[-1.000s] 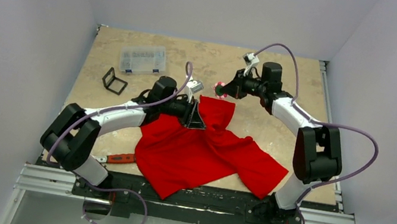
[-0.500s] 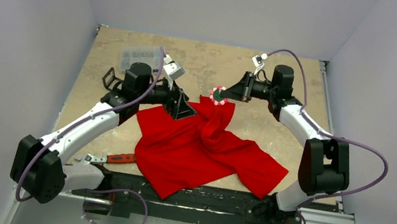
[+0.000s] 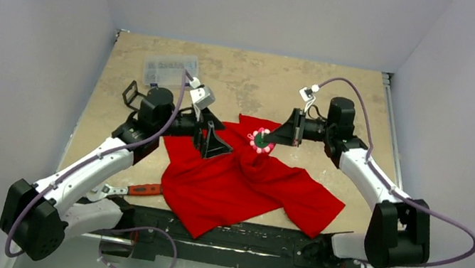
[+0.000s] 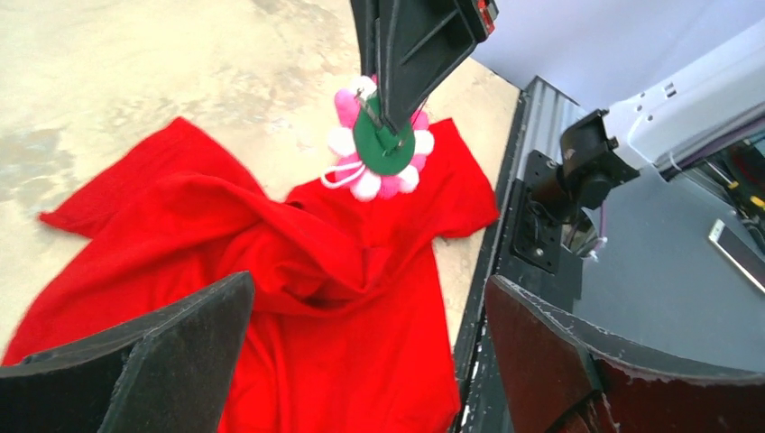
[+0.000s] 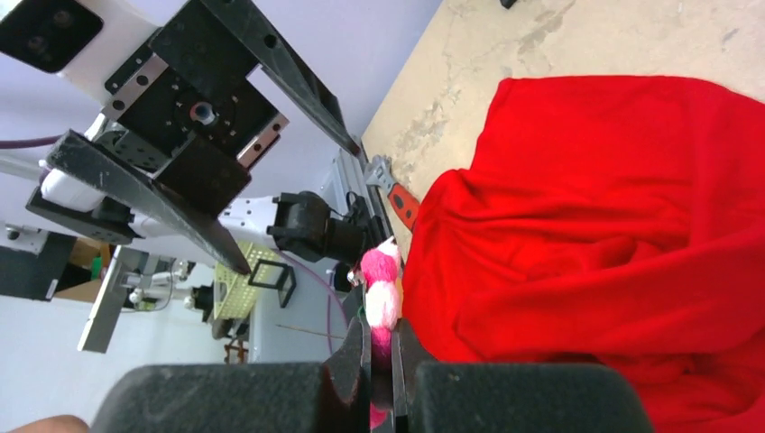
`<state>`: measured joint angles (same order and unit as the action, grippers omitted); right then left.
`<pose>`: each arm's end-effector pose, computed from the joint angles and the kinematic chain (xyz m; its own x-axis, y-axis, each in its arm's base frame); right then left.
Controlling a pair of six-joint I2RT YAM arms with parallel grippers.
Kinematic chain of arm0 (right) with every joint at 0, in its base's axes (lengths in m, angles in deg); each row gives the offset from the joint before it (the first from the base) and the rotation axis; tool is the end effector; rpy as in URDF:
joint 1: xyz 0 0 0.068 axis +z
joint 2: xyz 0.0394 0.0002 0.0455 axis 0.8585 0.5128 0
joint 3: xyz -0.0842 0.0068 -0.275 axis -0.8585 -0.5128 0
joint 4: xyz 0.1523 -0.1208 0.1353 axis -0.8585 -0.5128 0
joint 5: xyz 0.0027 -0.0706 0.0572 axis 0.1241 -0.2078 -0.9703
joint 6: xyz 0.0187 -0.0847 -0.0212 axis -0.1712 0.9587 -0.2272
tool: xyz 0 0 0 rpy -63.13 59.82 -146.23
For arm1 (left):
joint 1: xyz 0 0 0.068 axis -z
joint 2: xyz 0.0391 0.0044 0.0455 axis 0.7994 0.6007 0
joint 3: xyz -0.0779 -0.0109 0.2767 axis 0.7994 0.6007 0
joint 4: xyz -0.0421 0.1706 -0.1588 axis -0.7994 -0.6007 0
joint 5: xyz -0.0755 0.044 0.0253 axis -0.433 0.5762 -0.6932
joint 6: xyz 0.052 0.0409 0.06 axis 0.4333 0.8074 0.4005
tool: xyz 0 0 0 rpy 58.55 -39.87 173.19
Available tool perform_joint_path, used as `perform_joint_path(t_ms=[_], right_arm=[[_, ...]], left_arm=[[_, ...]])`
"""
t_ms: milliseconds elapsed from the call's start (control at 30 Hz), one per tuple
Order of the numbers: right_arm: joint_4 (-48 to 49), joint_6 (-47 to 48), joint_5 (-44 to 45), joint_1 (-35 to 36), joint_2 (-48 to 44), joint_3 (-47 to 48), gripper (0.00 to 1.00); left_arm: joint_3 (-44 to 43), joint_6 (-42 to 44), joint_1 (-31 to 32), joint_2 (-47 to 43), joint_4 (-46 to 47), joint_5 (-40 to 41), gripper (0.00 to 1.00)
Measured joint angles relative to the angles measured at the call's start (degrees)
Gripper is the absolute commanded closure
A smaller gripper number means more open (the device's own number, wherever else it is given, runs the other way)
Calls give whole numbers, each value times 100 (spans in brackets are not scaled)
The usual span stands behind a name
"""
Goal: Remove the brooch from the garment
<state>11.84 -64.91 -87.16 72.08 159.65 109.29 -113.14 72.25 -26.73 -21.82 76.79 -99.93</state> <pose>0.2624 0.1355 0.2911 -0.8274 0.0258 -0.5611 -0.5438 0.2131 0.8117 0.1869 -0.1540 0.3213 -0.4413 0.0207 -0.8971 0.8379 0.3673 -0.4037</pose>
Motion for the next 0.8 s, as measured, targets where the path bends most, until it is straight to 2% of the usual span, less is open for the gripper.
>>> perform_joint_path(t_ms=[233,433,700,800], right_arm=[[286,-376,11,140,-490,-595,100],[232,-332,55,138,-562,-595,100],[4,-87,173,179,-603,-549,100],[-227,90,256,229,-643,-474,100]], left_arm=[[256,-173,970,476,890,605,0],[286,-450,1086,907,1663,850,0],[284,-531,1423,1084,2210,966,0],[236,-645,1471,1276,2240,1091,5]])
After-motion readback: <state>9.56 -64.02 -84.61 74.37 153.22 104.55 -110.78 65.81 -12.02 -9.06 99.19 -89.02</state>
